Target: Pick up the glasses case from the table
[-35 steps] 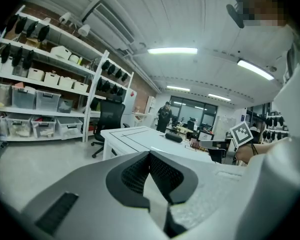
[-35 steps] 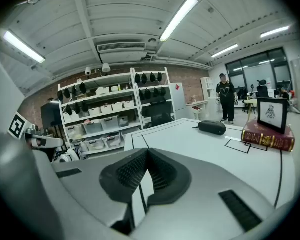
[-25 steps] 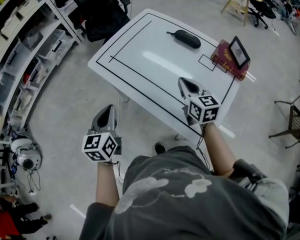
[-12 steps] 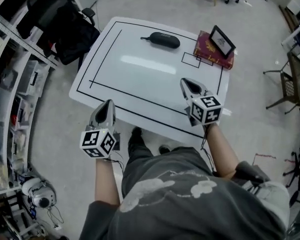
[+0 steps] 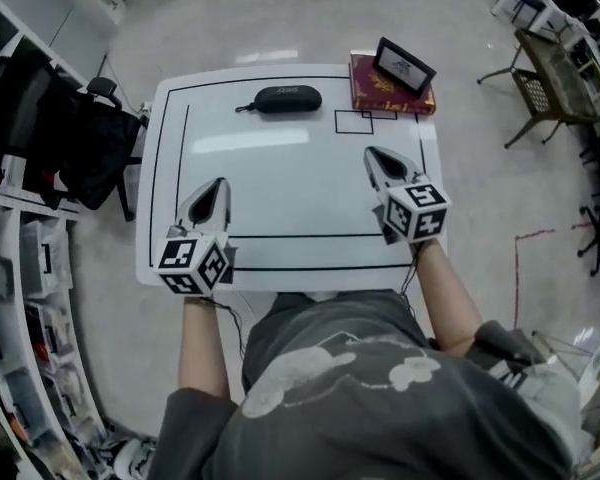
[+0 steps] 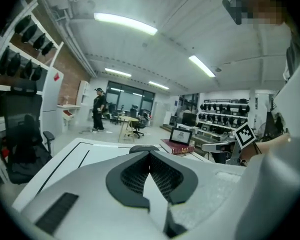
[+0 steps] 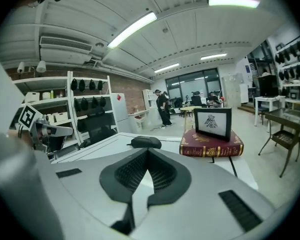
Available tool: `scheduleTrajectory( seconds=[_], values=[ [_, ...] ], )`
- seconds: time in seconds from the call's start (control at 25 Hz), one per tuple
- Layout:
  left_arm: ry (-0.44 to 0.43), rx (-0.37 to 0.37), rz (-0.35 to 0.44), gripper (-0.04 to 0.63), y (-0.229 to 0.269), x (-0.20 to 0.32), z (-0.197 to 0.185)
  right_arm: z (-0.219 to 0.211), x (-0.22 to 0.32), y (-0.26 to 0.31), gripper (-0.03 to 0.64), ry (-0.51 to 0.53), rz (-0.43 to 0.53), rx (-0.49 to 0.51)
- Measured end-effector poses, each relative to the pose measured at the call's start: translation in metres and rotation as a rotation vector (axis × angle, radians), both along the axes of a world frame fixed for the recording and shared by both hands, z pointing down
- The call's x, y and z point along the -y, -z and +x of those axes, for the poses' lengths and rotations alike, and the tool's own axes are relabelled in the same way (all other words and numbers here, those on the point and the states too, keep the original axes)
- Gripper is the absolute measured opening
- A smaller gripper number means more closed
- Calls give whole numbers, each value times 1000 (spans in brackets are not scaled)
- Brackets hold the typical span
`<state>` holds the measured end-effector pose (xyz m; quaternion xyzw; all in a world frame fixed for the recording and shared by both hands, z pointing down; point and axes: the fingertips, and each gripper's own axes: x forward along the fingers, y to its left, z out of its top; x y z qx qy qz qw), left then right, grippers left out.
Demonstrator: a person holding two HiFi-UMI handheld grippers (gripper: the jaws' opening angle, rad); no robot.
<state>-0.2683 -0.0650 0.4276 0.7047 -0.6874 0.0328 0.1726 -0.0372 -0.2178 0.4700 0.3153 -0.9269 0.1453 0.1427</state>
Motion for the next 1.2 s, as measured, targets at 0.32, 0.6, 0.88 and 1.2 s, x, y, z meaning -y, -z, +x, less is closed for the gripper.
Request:
scheduleTrajectory(
  seconds=[0.32, 0.6, 0.88, 1.2],
  values=[
    [-249, 7, -26, 3, 9, 73, -8, 4, 14, 10, 0, -151, 11, -28],
    [-476, 97, -95, 22, -2, 133, 3, 3, 30, 12, 0, -225, 16, -59],
    [-735, 261, -215, 329, -35, 172, 18, 0, 39, 4, 0, -260, -4, -93],
    [-877, 475, -309, 382, -71, 219, 21, -7, 52, -9, 0, -264, -20, -134]
  ],
)
